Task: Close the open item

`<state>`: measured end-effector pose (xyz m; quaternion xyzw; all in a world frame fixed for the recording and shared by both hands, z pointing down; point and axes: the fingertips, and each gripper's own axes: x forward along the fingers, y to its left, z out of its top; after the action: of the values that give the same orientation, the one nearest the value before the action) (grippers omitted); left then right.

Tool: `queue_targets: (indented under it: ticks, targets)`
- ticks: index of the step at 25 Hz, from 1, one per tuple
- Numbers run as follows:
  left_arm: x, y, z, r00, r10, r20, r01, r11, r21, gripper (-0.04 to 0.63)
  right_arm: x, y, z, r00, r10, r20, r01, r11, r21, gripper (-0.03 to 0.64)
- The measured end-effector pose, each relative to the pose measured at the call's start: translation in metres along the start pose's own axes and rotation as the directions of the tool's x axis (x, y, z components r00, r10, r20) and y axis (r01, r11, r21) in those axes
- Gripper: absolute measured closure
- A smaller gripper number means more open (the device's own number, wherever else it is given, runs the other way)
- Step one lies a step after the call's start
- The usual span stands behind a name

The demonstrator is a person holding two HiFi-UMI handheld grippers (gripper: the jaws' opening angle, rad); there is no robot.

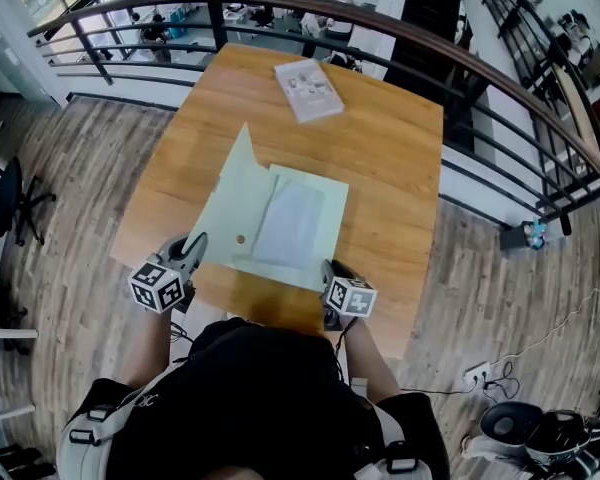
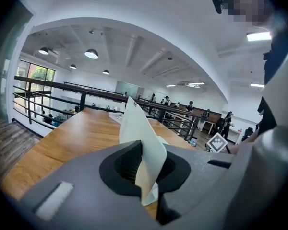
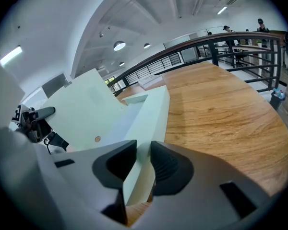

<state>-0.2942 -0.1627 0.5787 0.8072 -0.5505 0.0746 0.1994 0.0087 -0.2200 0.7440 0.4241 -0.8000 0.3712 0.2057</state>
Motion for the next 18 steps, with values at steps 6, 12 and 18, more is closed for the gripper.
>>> queue_targets:
  ticks: [6, 12, 18]
  targets:
    - [0.020, -0.037, 0.000, 0.990, -0.131, -0.047, 0.134, 0.989, 0.065, 0.575, 0.002, 0.004, 0.000, 1.000, 0.018, 0.015, -0.018, 1.000, -0.003, 0.522]
    - [0.050, -0.080, -0.006, 0.963, -0.241, -0.124, 0.257, 0.957, 0.135, 0.566, 0.007, 0.006, 0.004, 0.999, 0.022, 0.026, -0.021, 1.000, -0.019, 0.520]
    - [0.075, -0.112, -0.018, 0.929, -0.313, -0.196, 0.347, 0.923, 0.168, 0.560, 0.013, 0.010, 0.003, 0.999, 0.037, 0.015, -0.036, 0.999, -0.026, 0.520]
